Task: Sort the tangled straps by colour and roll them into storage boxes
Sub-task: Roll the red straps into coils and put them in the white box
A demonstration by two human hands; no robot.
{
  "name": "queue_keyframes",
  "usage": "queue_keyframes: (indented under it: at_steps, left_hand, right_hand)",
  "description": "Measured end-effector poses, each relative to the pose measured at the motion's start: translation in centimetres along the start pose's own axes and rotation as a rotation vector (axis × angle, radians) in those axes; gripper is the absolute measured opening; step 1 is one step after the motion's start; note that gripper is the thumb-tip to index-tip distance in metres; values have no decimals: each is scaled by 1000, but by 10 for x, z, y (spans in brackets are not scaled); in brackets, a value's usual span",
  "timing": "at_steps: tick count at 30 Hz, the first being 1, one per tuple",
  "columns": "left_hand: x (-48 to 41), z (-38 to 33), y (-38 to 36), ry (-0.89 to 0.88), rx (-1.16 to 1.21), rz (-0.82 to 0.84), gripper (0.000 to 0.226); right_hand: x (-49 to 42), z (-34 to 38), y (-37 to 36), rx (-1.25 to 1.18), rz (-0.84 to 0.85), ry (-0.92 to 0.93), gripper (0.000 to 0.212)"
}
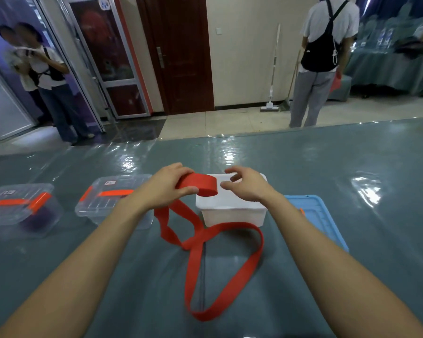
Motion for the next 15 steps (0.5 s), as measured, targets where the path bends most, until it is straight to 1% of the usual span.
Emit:
queue_keyframes:
  at_steps: [1,2,4,5,7,8,9,10,12,14,15]
  left_hand:
    - [1,2,-2,8,-34,38,56]
    - [3,2,-2,17,-37,56,56]
    - [6,1,1,30,0,52,53]
    - [6,-1,4,33,28,43,51]
    - [7,-7,11,35,74,32,46]
    - [7,-11,15,36,95,33,44]
    - [8,-13,17,40,126,34,41]
    - [10,-14,20,49,171,32,39]
    - [15,-15,28,65,257,13,36]
    - [20,-16,34,61,301,5,35]
    - [23,-15,35,61,300,19,35]
  right_hand:
    - [3,10,4,67,-80,106,50]
    - [8,20,5,57,-103,200,55]
    - [14,35,-7,30,-22,335,69]
    - [17,41,-14,73,18,367,79]
    - [20,49,-25,207,17,401,100]
    - [20,52,-27,232,8,407,102]
    - [20,53,-28,205,10,399,98]
    - [19,53,-27,138,25,377,89]
    - [16,52,-27,29,60,334,63]
    - [15,52,-26,40,103,310,42]
    - [15,52,-25,51,133,296,35]
Point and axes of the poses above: each hand's wrist, its own x-axis away from the middle knuckle, its own y-axis out of the back of the hand, z = x × y, the point moved 10 cm from there along -x, towards the middle knuckle, and after that the axes turned 14 degrees about -y, right-handed, at the moved point
